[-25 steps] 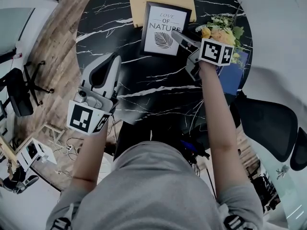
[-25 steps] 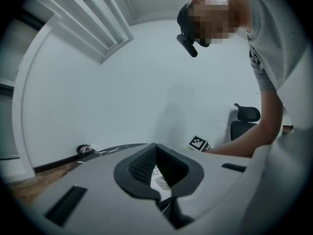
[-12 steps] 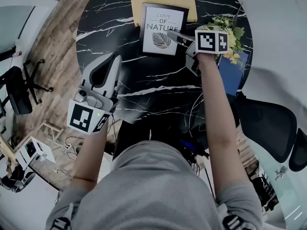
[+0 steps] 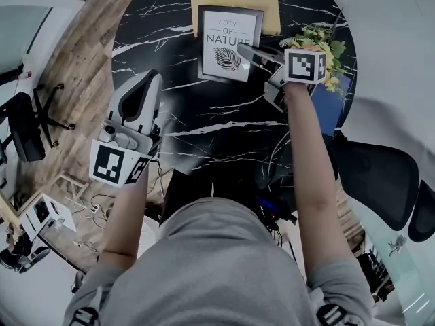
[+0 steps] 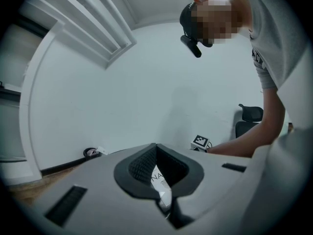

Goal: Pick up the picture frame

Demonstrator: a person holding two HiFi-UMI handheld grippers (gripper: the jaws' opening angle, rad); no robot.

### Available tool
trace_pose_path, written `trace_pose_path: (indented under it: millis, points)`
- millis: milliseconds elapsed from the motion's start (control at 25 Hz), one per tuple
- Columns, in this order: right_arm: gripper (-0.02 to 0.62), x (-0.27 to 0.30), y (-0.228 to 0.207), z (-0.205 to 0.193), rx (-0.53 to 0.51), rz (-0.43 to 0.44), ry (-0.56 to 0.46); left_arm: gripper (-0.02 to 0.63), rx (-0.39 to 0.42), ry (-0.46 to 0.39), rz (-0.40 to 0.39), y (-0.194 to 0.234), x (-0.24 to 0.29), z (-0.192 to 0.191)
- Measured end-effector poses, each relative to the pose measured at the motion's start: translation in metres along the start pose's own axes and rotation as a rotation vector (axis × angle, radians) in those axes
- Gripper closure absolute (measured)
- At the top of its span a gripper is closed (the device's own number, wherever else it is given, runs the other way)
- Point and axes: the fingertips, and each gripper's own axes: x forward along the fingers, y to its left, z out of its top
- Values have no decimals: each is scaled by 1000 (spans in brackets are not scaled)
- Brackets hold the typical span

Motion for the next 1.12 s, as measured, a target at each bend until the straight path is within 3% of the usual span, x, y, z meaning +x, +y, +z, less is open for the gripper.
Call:
trace_pose_path:
  millis: [480,1120]
  points:
    - [565,-16,20,14,35,63,-84,600,5,-11,-16,-5,-9,6]
    - [565,-60,78,44,-91,104,-166,599,34,-60,-14,-20,-25,32]
